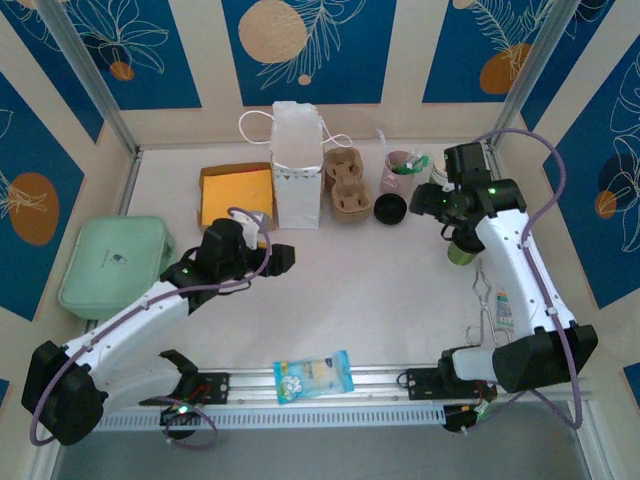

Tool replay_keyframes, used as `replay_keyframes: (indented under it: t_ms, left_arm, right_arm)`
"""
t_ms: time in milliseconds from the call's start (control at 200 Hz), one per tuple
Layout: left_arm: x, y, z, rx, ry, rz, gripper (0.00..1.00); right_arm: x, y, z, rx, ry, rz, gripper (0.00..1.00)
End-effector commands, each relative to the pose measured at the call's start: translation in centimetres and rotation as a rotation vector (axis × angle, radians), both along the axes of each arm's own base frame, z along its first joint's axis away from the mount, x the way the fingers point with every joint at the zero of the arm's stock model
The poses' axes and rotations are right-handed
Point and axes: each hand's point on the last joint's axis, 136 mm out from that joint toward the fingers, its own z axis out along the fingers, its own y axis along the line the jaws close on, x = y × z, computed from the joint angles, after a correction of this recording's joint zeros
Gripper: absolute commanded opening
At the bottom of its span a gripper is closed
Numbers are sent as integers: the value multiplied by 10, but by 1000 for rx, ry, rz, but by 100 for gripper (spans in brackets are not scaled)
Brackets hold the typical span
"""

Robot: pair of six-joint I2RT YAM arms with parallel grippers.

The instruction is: Pack the takeout coffee

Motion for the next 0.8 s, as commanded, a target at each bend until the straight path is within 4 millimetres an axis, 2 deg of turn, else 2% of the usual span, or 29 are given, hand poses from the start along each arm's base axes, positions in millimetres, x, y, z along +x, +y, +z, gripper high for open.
replay_keyframes:
  t_ms: [0, 130, 290, 360, 510, 795]
  left_arm:
    - [5, 3, 6, -7, -21, 20, 84]
    - [2, 7, 4, -8, -21, 29, 84]
    - [-2, 12, -1, -4, -17, 40, 84]
    - [-3, 13, -3, -6, -11, 44, 84]
    - [-5, 13, -7, -13, -3, 46, 84]
    - [-7, 18, -9, -4, -4, 57, 84]
  right_arm:
    - [6, 50, 3, 192, 0, 125, 76]
    - [16, 80, -11, 235, 32, 187, 70]
    - [34, 95, -31, 277, 69, 192, 67]
    - [43, 98, -40, 292, 81, 183, 67]
    - [64, 99, -62, 331, 115, 143, 58]
    - [89, 98, -96, 284, 171, 111, 55]
